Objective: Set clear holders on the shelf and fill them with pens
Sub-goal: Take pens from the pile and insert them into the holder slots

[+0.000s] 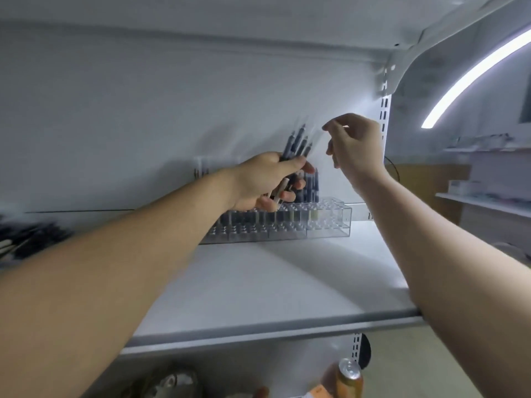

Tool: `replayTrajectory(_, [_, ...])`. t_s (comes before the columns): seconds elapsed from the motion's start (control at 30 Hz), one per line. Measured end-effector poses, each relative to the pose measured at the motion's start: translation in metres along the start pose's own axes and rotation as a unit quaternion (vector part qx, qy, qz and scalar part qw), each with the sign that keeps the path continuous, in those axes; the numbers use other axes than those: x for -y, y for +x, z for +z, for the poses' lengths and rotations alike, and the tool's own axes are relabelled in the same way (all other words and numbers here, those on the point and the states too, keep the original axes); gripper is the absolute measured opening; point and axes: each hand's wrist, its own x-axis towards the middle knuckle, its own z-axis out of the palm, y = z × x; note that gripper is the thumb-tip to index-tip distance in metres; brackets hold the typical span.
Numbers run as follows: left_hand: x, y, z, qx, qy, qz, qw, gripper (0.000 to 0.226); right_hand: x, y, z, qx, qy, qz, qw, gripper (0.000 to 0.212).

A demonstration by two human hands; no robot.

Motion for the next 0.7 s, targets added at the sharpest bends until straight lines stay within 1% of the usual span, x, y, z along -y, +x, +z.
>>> replayTrajectory(0.03, [0.005,-0.001,-0.002,-0.005,-0.011,0.003,1.000,0.033,0.000,0.000,-0.002,0.021,0.035,0.014,0.999,0.021])
replayTrajectory(0.1, [0.011,-0.003,-0.005,-0.020,-0.027,0.015,0.999,0.032,0.001,-0.003,-0.005,0.100,0.091,0.048,0.990,0.027])
replayTrajectory(0.17, [0.013,-0.006,-0.008,-0.031,-0.036,0.028,0.999,0.033,0.001,-0.008,-0.005,0.185,0.119,0.089,0.972,0.030])
replayTrajectory(0.2, [0.013,-0.008,-0.008,-0.032,-0.039,0.032,0.998,0.033,0.001,-0.011,-0.004,0.214,0.123,0.100,0.964,0.029])
replayTrajectory(0.27, [0.013,-0.013,-0.006,-0.029,-0.042,0.032,0.998,0.033,0.003,-0.014,-0.002,0.242,0.138,0.105,0.955,0.024])
replayTrajectory(0.4, [0.013,-0.021,0.001,-0.036,-0.027,0.032,0.998,0.033,0.008,-0.015,-0.003,0.254,0.166,0.106,0.947,0.023])
replayTrajectory(0.47, [0.013,-0.022,0.004,-0.036,-0.032,0.036,0.998,0.034,0.011,-0.017,-0.003,0.249,0.156,0.102,0.950,0.018])
replayTrajectory(0.53, [0.012,-0.024,0.006,-0.035,-0.030,0.038,0.998,0.035,0.014,-0.018,-0.001,0.223,0.169,0.103,0.954,0.015])
replayTrajectory(0.63, [0.012,-0.027,0.006,-0.033,-0.021,0.034,0.999,0.035,0.019,-0.013,-0.002,0.124,0.221,0.121,0.960,0.019])
replayTrajectory(0.7, [0.013,-0.027,0.004,-0.041,-0.005,0.036,0.999,0.033,0.017,-0.006,-0.007,0.043,0.217,0.117,0.968,0.017])
